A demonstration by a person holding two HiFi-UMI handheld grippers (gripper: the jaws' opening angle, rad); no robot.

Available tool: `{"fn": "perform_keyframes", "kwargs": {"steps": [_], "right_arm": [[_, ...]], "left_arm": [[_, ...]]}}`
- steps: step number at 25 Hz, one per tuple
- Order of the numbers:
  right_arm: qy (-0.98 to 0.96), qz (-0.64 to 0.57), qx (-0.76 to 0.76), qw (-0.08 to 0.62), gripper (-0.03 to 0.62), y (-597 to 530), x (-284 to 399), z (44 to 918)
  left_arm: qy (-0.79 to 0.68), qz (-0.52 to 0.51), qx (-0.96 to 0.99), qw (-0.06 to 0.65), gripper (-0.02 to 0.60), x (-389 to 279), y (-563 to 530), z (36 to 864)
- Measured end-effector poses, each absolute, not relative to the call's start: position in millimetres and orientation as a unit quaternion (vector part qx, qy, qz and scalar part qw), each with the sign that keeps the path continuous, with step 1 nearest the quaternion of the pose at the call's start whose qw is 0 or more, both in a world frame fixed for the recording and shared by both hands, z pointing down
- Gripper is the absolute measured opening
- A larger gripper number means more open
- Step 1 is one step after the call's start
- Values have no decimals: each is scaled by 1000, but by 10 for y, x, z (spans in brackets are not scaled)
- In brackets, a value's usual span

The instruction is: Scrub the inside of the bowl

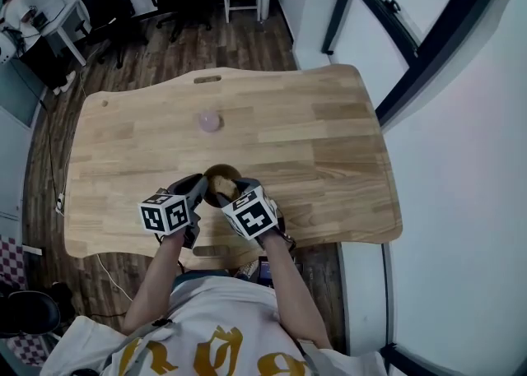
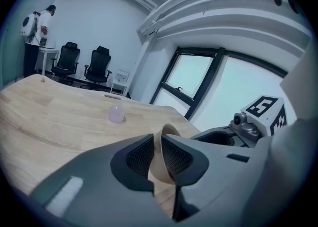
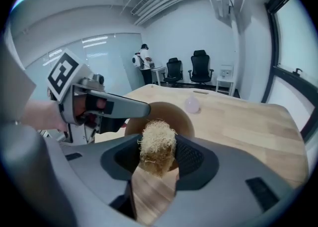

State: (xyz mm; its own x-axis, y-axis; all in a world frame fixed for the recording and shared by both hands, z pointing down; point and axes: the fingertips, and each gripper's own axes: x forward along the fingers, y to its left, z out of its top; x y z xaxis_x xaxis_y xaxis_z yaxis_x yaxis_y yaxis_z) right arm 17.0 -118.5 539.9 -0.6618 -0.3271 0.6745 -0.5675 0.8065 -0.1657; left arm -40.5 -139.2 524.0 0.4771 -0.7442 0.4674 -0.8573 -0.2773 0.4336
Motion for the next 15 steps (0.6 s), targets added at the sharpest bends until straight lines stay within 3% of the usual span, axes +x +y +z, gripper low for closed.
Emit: {"fn": "perform_keyframes", "kwargs": {"steps": [6,15], "right_arm": [[-879,147,316,325,184,-1342,249,5326],[-907,164,194,337,184,-1031,8,5305]], "left_arm": [[-496,70,798,336,43,-334,-1373,5218],[-501,77,797,329,43,-407,-1327,5207]]}}
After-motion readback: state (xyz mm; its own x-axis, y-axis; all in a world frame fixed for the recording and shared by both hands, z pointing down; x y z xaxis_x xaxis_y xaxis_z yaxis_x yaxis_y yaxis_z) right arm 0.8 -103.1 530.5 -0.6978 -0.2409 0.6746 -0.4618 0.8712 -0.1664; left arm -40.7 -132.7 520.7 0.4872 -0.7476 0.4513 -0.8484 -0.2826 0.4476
